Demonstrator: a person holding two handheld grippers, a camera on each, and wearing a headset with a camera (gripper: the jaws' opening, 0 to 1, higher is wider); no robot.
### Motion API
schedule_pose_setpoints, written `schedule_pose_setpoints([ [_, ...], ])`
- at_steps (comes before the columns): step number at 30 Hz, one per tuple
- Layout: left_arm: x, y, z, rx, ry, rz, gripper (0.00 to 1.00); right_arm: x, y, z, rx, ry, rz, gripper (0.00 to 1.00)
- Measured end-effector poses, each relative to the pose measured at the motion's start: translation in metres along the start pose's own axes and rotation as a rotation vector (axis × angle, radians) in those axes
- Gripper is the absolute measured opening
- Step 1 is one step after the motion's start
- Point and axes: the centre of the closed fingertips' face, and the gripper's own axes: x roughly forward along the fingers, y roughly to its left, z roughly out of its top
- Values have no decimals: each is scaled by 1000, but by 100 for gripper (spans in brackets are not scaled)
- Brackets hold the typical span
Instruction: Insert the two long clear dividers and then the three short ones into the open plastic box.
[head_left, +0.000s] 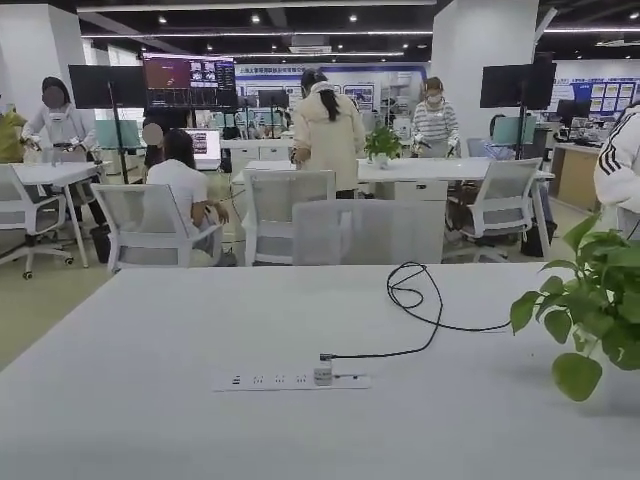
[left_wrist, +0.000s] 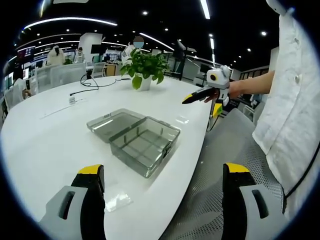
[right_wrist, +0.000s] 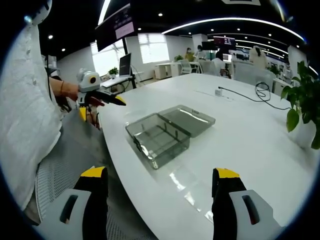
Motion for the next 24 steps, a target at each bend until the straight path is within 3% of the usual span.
schedule_pose_setpoints([
  [10,-10,15,4,-17,-8,38,100,-1,1,0,2,-3,-1,87],
  [24,-30,65,-4,-55,33,163,98,2,1,4,7,-12,-1,86],
])
